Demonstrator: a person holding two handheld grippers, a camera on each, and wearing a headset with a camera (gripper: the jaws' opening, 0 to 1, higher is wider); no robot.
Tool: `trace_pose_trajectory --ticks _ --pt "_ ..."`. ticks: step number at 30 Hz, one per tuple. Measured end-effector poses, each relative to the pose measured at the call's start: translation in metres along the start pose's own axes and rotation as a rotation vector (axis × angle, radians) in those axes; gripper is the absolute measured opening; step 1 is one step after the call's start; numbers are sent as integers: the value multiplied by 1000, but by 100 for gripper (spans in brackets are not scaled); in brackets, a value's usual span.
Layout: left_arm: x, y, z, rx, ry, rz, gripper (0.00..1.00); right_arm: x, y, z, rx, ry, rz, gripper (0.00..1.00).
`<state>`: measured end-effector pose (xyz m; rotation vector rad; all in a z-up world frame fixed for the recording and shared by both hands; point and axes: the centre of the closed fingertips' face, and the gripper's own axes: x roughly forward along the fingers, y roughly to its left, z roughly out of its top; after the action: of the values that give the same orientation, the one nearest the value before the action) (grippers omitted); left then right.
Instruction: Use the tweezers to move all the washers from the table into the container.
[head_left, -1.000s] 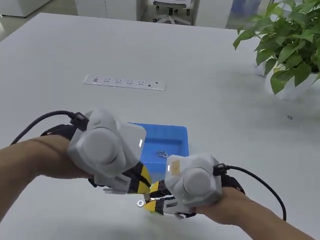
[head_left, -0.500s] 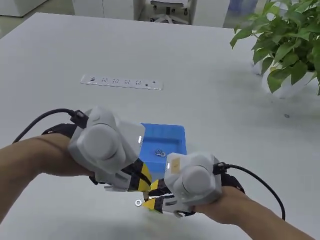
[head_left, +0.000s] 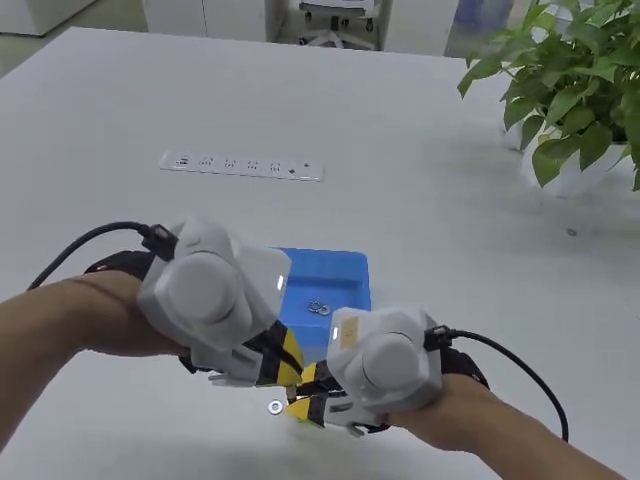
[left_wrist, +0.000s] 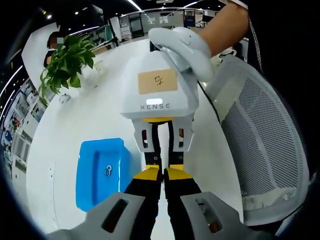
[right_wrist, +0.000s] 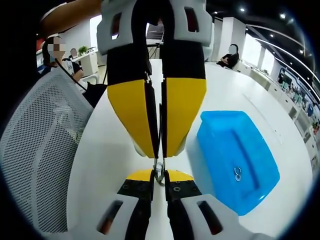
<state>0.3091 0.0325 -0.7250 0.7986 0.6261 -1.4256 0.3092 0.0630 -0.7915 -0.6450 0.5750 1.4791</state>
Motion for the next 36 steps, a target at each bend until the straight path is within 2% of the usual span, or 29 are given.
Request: trace_pose_trajectory --ticks 9,26,36 --pt "-7 3 5 11 2 9 6 -7 -3 6 -13 -2 -8 10" --pt "-27 7 22 31 -12 35 6 -27 -8 22 -33 -18 -31 10" --pt "-37 14 30 39 -24 48 6 -36 -16 32 -44 -26 -50 10"
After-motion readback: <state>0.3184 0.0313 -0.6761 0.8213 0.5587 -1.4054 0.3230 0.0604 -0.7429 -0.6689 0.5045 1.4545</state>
